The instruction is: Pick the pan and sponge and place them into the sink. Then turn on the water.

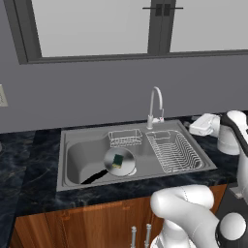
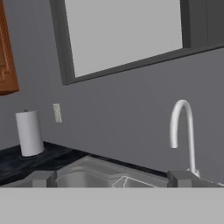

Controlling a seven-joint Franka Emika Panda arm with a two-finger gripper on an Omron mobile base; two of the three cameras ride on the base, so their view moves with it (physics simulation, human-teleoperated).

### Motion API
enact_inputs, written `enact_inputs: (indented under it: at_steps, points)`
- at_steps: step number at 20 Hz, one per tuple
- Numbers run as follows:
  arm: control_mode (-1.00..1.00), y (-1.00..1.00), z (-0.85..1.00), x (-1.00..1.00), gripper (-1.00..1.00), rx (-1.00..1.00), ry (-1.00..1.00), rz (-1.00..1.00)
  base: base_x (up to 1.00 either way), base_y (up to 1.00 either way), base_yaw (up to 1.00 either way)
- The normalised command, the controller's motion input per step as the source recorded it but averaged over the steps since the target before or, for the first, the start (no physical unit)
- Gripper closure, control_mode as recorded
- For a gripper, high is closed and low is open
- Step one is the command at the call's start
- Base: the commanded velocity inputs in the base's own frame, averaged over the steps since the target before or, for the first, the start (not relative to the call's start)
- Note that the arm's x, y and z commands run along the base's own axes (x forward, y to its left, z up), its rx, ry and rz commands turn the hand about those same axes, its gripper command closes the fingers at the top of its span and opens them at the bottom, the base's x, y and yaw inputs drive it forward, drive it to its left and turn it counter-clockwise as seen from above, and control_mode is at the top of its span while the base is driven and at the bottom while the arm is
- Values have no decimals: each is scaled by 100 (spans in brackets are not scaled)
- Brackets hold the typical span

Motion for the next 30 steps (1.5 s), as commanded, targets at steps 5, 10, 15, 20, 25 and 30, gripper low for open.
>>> enact_inputs:
  at_steps: [5, 10, 15, 20, 25, 30]
  points:
    - [-100, 0, -4, 19, -100, 0, 0, -3, 0, 0, 0]
    - [-100, 0, -10, 27, -100, 0, -1, -2, 0, 0, 0]
    - [-100, -5, -13, 27, -100, 0, -2, -1, 0, 0, 0]
    - [-100, -14, -13, 24, -100, 1, -2, 0, 0, 0, 0]
    - [-100, -14, -8, 28, -100, 1, 0, 0, 0, 0, 0]
    - [-100, -10, -5, 23, -100, 1, 0, 0, 0, 0, 0]
